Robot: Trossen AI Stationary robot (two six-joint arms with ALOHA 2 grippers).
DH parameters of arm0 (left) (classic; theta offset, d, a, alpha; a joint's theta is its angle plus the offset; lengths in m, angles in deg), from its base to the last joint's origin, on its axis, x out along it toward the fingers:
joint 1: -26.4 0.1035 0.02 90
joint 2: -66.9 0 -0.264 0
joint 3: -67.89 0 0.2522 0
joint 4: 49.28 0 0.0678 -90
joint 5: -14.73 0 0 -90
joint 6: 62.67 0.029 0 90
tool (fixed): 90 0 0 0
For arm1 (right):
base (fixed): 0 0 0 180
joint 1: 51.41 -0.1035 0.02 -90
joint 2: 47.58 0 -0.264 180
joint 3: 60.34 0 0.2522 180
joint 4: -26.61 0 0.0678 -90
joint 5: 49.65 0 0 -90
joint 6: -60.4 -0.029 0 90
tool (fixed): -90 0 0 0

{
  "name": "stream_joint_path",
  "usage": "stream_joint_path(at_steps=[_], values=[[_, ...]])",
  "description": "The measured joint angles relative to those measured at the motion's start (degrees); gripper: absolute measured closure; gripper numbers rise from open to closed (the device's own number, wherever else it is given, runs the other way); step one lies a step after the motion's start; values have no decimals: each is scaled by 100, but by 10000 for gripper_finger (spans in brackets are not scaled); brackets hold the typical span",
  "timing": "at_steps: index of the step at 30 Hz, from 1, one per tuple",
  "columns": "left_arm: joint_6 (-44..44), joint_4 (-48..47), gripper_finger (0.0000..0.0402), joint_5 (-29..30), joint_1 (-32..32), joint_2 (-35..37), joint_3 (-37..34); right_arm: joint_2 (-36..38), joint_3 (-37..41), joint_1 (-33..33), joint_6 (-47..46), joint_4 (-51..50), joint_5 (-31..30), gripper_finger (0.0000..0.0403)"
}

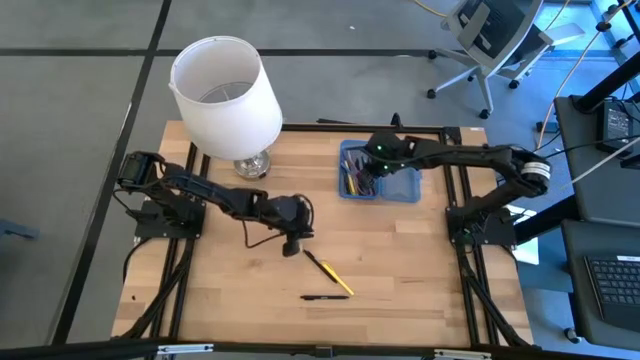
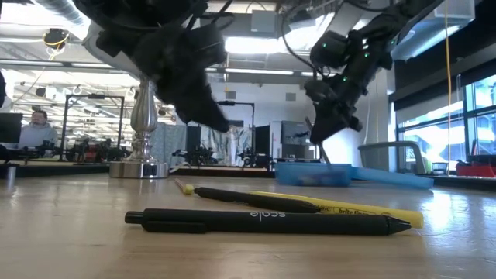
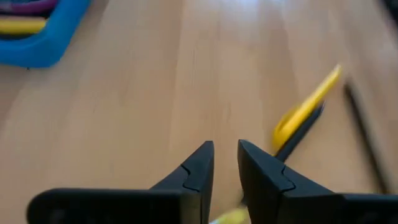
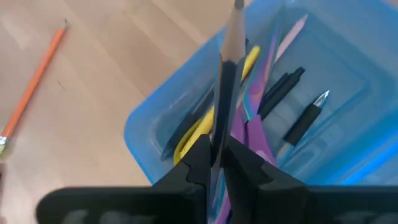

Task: Pick & place school supplies into a supply box
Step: Put the black pencil into the blue supply box, then put the orange pencil into the blue supply box

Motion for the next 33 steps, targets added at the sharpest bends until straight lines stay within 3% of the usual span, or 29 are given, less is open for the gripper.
stream_joint_path(at_steps=[5,12,17,24,33], values=[[1477,-751,338,206,-115,0,0,-235,0,80,57,14,36,366],[2475,-1731,328,421,-230,0,0,-436,0,80,-73,1,32,366],[3232,-1734,318,691,-342,0,0,-468,0,78,-244,-6,42,366],[3933,-1608,300,900,-342,-27,0,-470,0,74,-229,-13,589,356],[4139,-1381,295,783,-323,-733,27,-470,2,72,-520,-14,594,351]])
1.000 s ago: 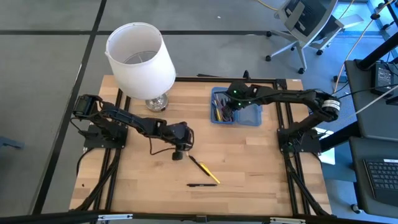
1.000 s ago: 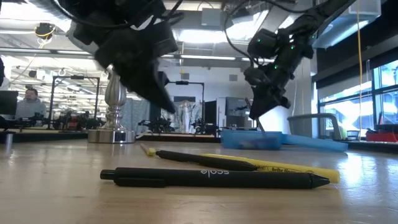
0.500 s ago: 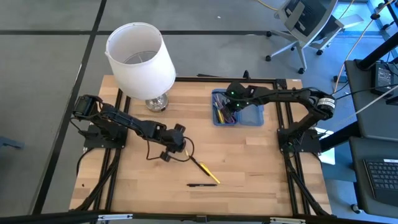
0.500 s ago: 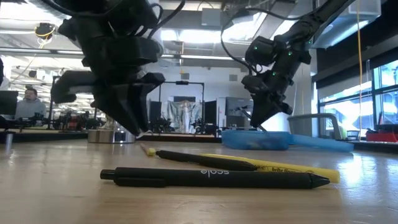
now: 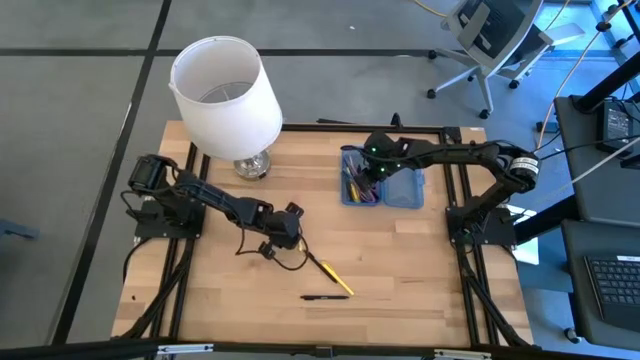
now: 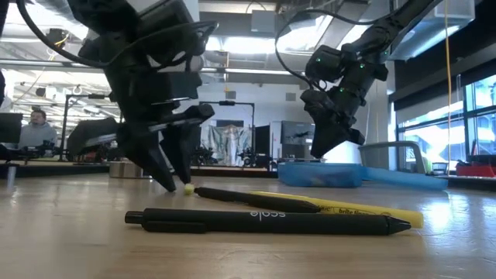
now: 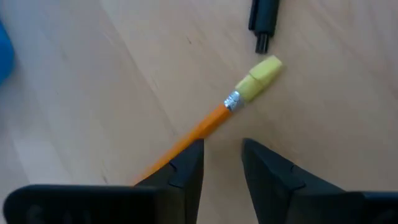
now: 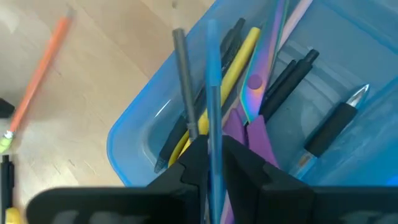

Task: Pick & place school supplies into a supply box
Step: Put the orange pencil into the blue supply box

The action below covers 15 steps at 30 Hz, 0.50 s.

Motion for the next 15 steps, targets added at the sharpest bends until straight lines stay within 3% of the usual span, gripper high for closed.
stream_joint_path(at_steps=[7,15], values=[[30,276,301,96,-8,54,-26,0,0,-2,18,4,32,351],[1040,485,301,73,-2,106,-36,0,0,-2,170,5,92,335]])
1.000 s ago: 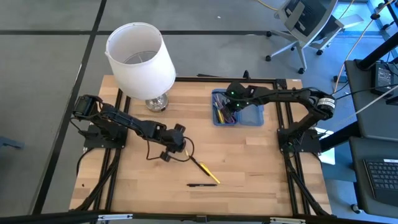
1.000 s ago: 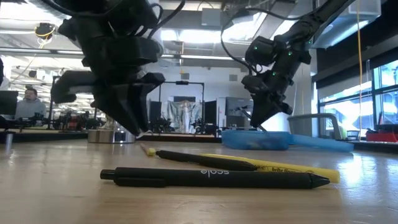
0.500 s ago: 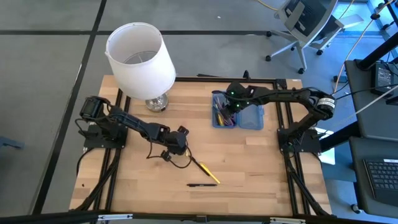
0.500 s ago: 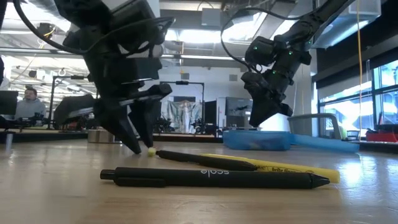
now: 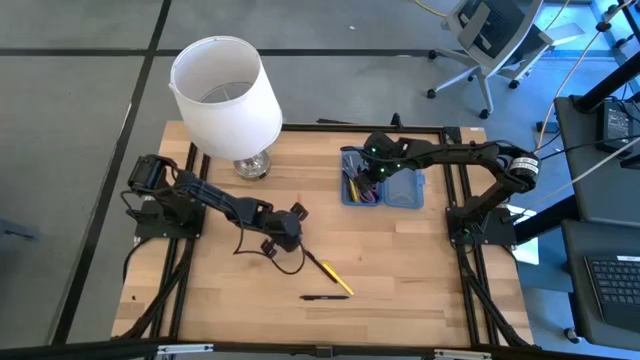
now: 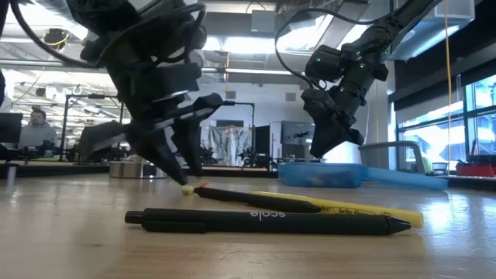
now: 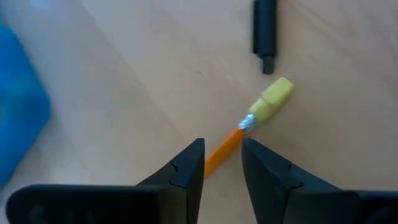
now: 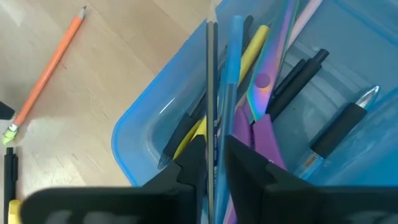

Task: Pick & place school supplies into a supply box
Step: Put the orange pencil into the blue supply box

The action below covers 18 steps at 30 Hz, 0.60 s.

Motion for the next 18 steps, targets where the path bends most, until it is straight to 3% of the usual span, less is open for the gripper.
stream_joint_path(at_steps=[9,14,18], values=[[98,-26,302,-336,18,-230,29,0,0,0,-202,-2,166,291],[-707,-333,302,-564,20,-234,39,0,0,0,-187,-2,593,289],[-1295,-411,302,-973,1,-234,32,2,0,0,-121,-2,569,289]])
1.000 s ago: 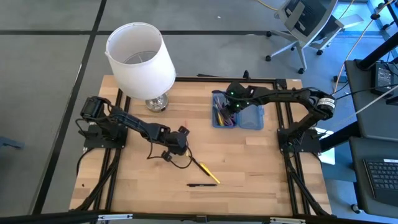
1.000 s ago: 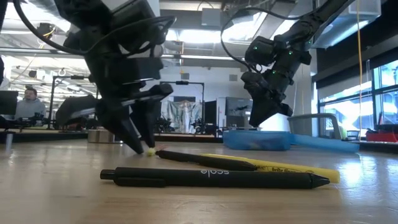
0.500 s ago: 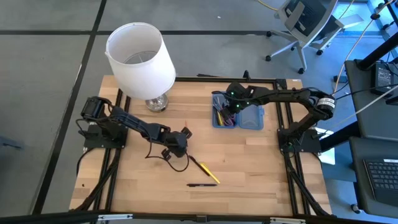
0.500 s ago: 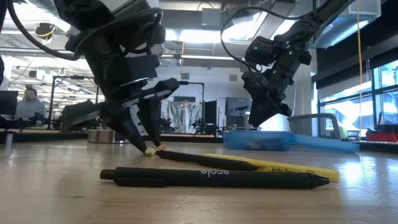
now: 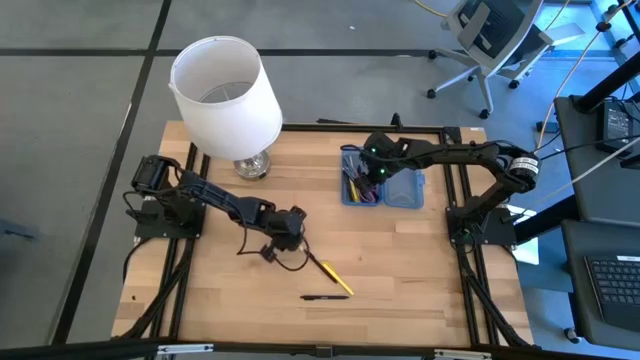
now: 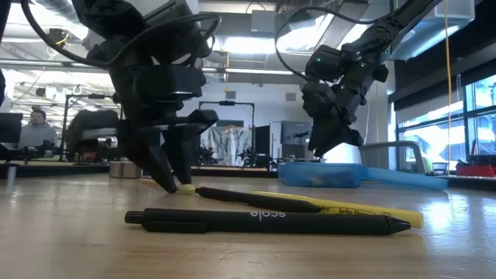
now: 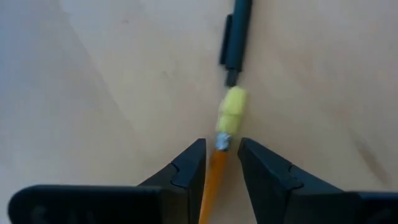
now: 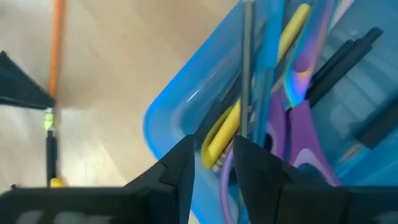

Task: Pick & place school supplies into a supply box
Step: Put the orange pencil into the blue supply box

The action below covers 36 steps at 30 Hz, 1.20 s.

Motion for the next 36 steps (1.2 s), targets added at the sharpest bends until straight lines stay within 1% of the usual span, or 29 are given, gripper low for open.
stream_joint_path(at_steps=[2,5,9,12,15,22,29,33,36], values=[[-348,-10,302,-174,-23,-3,-4,5,0,0,101,-2,-184,289],[-1181,-28,302,-283,-29,-8,-10,62,0,-38,227,-1,-405,289],[-2231,-3,308,-215,-34,-11,-14,240,0,-224,548,28,-721,289],[-2743,15,323,3,-44,-13,-14,406,2,-466,843,224,-835,289],[-2964,54,343,212,-55,-13,-19,565,2,-813,1071,589,-848,289],[-3031,343,391,327,-79,-13,-34,652,0,-1830,1183,1460,-846,289],[-3533,504,389,388,-79,-9,-36,652,2,-2638,1314,1563,-833,289],[-3611,561,394,424,-77,49,-33,652,2,-2928,1538,1565,-832,289],[-3612,546,394,539,-55,59,103,652,2,-3048,1542,1561,-833,289]])
